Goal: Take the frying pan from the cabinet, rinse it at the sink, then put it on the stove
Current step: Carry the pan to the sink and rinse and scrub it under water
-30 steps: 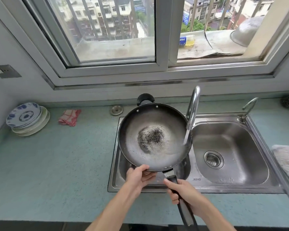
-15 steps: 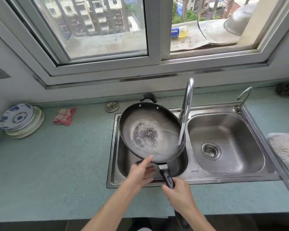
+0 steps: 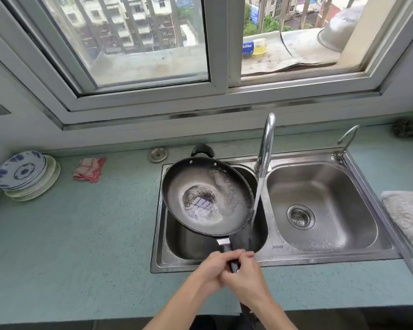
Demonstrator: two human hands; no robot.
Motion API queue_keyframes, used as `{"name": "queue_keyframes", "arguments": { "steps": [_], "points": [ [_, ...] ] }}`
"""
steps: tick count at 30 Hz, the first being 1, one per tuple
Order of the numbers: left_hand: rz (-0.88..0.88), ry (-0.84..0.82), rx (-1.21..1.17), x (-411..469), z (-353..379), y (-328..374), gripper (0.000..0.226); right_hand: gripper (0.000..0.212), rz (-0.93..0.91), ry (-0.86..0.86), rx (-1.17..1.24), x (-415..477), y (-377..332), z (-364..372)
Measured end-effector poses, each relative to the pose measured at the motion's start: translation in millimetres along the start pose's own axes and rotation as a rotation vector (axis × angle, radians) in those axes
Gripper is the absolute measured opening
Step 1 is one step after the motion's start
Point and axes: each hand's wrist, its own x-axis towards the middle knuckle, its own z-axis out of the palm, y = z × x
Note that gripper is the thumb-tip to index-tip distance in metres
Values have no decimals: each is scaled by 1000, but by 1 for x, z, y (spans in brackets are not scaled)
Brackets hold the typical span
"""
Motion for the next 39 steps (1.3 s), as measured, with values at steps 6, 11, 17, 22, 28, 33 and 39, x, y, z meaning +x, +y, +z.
{"name": "queue_keyframes", "arguments": {
  "steps": [6, 11, 17, 22, 28, 33, 39],
  "points": [
    [105, -17, 115, 5, -3, 14, 34, 41, 24, -1, 82, 8, -6, 4],
    [80, -50, 124, 3, 3, 22, 34, 14, 29, -20, 266, 0, 2, -3],
    [-12, -48, -21, 4, 2, 15, 26, 30, 20, -231, 324, -20, 29, -17],
    [-36, -47, -242, 6, 24, 3, 26, 39, 29, -255, 442, -24, 38, -26],
    [2, 6, -479, 10, 46, -3, 29, 35, 29, -370, 673, -29, 33, -40],
    [-26, 38, -474, 18, 47, -1, 34, 33, 89, -419, 628, -32, 31, -50],
    [-30, 77, -444, 11, 42, 5, 37, 54, 87, -507, 118, -29, 41, -92]
  ]
}}
